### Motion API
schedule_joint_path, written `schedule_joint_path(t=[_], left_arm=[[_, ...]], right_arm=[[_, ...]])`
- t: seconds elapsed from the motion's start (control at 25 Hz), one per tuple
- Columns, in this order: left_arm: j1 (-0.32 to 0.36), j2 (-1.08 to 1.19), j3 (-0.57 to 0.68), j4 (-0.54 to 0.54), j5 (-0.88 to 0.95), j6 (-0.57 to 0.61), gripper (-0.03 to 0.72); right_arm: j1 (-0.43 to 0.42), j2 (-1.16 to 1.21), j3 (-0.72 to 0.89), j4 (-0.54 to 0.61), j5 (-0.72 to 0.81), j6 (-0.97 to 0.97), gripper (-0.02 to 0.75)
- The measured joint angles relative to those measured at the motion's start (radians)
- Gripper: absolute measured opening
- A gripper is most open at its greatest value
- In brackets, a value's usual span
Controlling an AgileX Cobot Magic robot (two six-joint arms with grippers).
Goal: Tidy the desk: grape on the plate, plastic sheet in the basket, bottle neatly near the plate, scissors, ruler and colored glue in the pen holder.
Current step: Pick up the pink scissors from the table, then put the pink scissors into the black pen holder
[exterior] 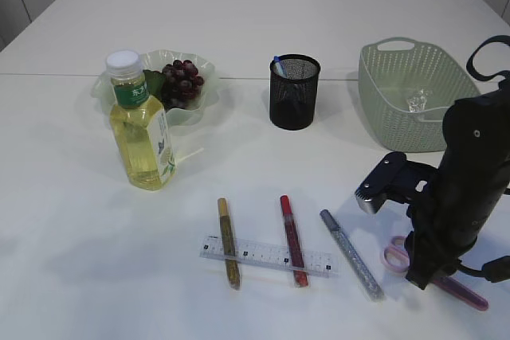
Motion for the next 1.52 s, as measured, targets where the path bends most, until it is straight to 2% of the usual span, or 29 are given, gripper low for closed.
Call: schedule_joint_path(t=[0.12,0.56,0.88,1.08,1.32,1.52], left_arm=[[0.0,0.0,0.0,0.0,0.0,0.0,0.362],[0.0,0.0,0.0,0.0,0.0,0.0,0.362],[0.0,0.0,0.0,0.0,0.0,0.0,0.362],[0.0,0.0,0.0,0.0,0.0,0.0,0.362],[0.0,0.0,0.0,0.0,0.004,0.0,0.362],[0.0,0.0,0.0,0.0,0.006,0.0,0.361]], right_arm=[[0.0,0.0,0.0,0.0,0.0,0.0,0.225],[0.0,-0.02,-0.006,0.034,0.0,0.003,0.223],[0.0,-0.069,-0.15,0.122,0.099,-0.024,0.221],[-0.026,-0.069,-0.269,0.306,0.189,-0.152,0.221],[-0.151,-0.069,-0.382,0.647,0.218,-0.355,0.221],[-0.231,-0.069,-0.459,0.879,0.218,-0.521,0.221]])
